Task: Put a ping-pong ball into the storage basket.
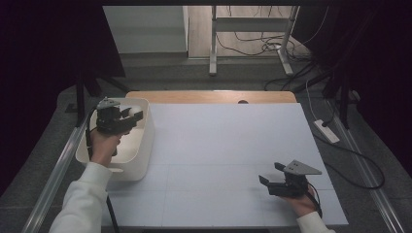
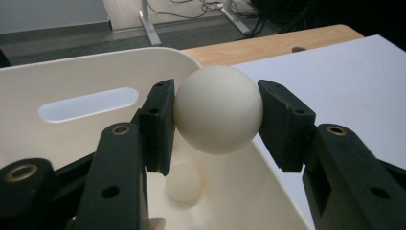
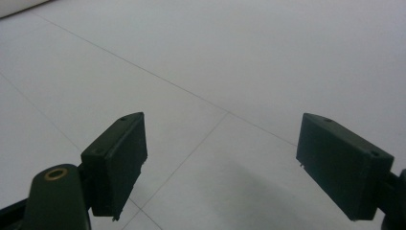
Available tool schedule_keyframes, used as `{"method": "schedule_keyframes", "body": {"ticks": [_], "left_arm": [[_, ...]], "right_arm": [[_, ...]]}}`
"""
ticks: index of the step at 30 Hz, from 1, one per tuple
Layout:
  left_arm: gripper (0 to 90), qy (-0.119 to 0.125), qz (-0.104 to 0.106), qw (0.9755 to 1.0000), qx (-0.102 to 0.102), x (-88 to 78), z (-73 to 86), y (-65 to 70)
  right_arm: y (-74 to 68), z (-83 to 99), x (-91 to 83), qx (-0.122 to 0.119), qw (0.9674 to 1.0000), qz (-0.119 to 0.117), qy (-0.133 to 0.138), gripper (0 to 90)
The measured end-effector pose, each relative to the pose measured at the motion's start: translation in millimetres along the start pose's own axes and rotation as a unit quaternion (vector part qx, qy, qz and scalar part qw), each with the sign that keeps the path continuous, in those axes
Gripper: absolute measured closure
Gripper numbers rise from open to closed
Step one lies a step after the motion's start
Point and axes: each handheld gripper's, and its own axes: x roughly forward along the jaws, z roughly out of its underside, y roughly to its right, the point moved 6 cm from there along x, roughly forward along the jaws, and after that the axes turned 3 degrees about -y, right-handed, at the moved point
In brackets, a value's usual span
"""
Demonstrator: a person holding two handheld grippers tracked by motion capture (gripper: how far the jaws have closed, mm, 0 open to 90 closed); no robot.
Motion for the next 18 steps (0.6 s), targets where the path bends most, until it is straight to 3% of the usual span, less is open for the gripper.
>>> {"method": "schedule_keyframes", "body": {"ticks": [8, 11, 18], "left_arm": [[50.1, -0.017, -0.007, 0.9998, -0.005, 7.5, 3.0, -4.6], [50.1, -0.036, -0.024, 0.999, -0.007, 11.7, 5.8, -9.2], [50.1, -0.059, -0.036, 0.9975, -0.013, 15.9, 8.4, -11.9]], "right_arm": [[-0.1, 0.3, 0.5, -0.002, 1.0, 0.0, -0.001, 17.5], [0.0, 0.3, 0.4, -0.002, 1.0, 0.0, -0.001, 17.5], [-0.1, 0.3, 0.6, -0.002, 1.0, 0.0, -0.001, 17.5]]}}
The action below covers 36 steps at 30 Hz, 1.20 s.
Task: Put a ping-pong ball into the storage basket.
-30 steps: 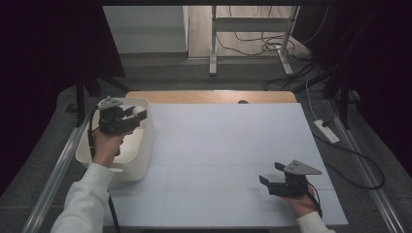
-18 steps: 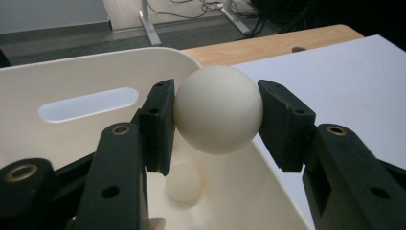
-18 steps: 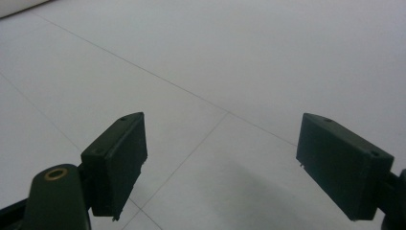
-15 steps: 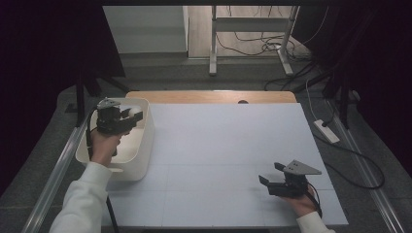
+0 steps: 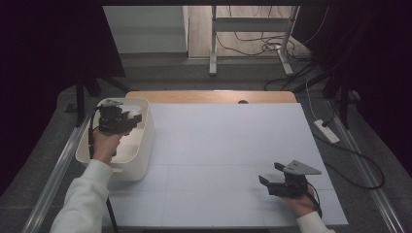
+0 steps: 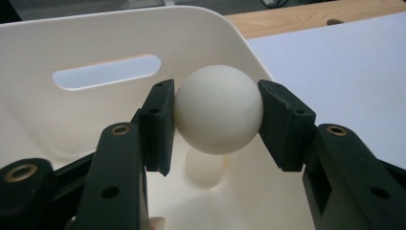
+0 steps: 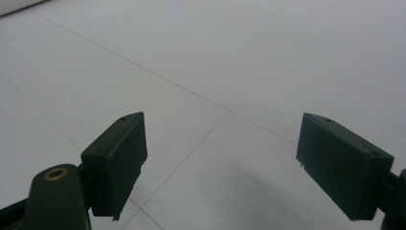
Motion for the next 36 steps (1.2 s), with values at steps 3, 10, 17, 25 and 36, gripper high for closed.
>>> {"method": "schedule_keyframes", "body": {"ticks": [3, 10, 17, 25, 36], "left_arm": [[50.0, -0.004, -0.004, 1.0, 0.0, 0.8, -0.3, -0.9], [45.2, 0.0, -0.007, 1.0, -0.001, -0.6, -1.8, -1.5], [23.4, 0.018, -0.02, 0.9996, 0.003, -6.8, -4.1, -0.4], [22.8, 0.038, 0.026, 0.9989, 0.006, -15.2, -7.1, 10.0], [22.4, 0.068, 0.076, 0.994, 0.037, -29.4, -14.0, 40.1]], "right_arm": [[0.1, 0.1, 0.1, -0.001, 1.0, 0.001, -0.001, 17.5], [0.2, 0.0, -0.1, 0.0, 1.0, 0.0, 0.0, 17.5], [0.2, 0.1, 0.0, -0.001, 1.0, 0.002, -0.001, 17.5], [0.2, 0.2, 0.2, -0.002, 1.0, 0.002, -0.001, 17.5], [0.4, 0.1, 0.0, 0.0, 1.0, 0.001, 0.0, 17.5]]}}
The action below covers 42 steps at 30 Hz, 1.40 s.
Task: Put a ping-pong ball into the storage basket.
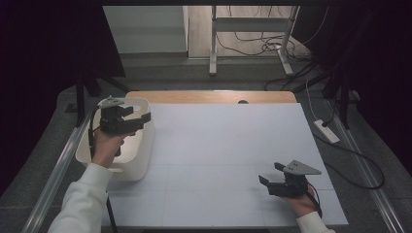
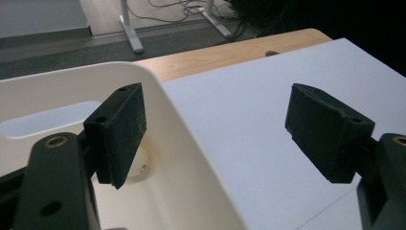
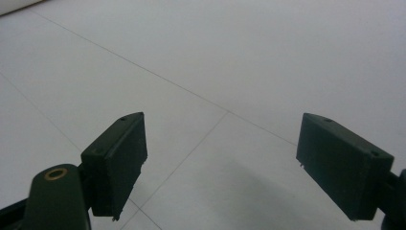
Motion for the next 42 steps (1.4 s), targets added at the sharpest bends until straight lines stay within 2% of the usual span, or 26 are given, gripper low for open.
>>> {"method": "schedule_keyframes", "body": {"ticks": [7, 14, 23, 32, 42], "left_arm": [[21.5, 0.005, 0.03, 0.9995, 0.012, -2.1, -2.7, 15.6], [21.2, 0.007, 0.046, 0.9988, 0.016, -3.9, -5.5, 26.9], [20.8, 0.008, 0.073, 0.9969, 0.028, 0.0, -4.5, 49.7], [20.9, 0.008, 0.11, 0.9923, 0.057, -3.3, 7.1, 78.8], [21.0, 0.001, 0.142, 0.9872, 0.072, -2.8, 25.4, 104.1]], "right_arm": [[-0.3, -0.4, 0.0, 0.002, 1.0, -0.004, 0.003, 17.5], [1.3, -0.9, 0.3, 0.008, 0.9999, -0.006, 0.006, 17.6], [0.2, -1.6, -0.1, 0.007, 0.9999, -0.01, 0.008, 17.8], [-3.7, -4.0, 1.7, 0.0, 1.0, -0.008, 0.004, 17.8], [-4.2, -3.5, 2.3, -0.005, 1.0, -0.005, 0.0, 17.8]]}}
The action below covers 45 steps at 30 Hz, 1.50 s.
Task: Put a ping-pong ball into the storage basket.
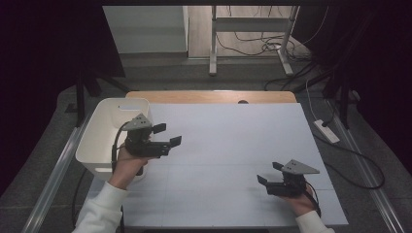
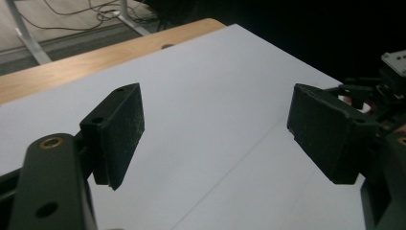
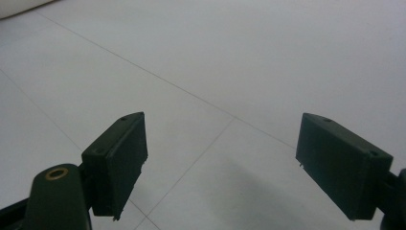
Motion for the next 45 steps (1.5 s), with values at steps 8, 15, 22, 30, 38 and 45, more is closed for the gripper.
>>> {"method": "schedule_keyframes", "body": {"ticks": [8, 15, 22, 30, 38, 45], "left_arm": [[21.0, -0.014, 0.014, 0.9994, 0.029, 10.6, 18.4, 26.3], [21.0, -0.022, 0.018, 0.999, 0.033, 18.1, 35.4, 37.5], [20.9, -0.041, 0.023, 0.9975, 0.053, 22.7, 54.3, 48.4], [20.8, -0.059, 0.026, 0.9959, 0.063, 27.3, 80.9, 58.0], [20.8, -0.074, 0.011, 0.9962, 0.044, 31.3, 111.3, 42.3], [21.0, -0.085, -0.003, 0.9959, 0.031, 26.7, 139.8, 30.2]], "right_arm": [[-0.2, 0.1, 0.5, -0.003, 1.0, 0.001, -0.001, 17.8], [-0.7, -0.3, 1.6, -0.004, 1.0, 0.001, -0.001, 17.8], [-0.9, -1.0, 3.6, -0.007, 1.0, -0.001, -0.003, 17.8], [-1.7, -1.1, 2.1, -0.006, 1.0, 0.0, -0.001, 17.8], [-2.2, -0.6, 2.1, -0.006, 1.0, 0.0, -0.002, 17.7], [-2.9, 0.0, 1.6, -0.007, 1.0, -0.002, -0.004, 17.7]]}}
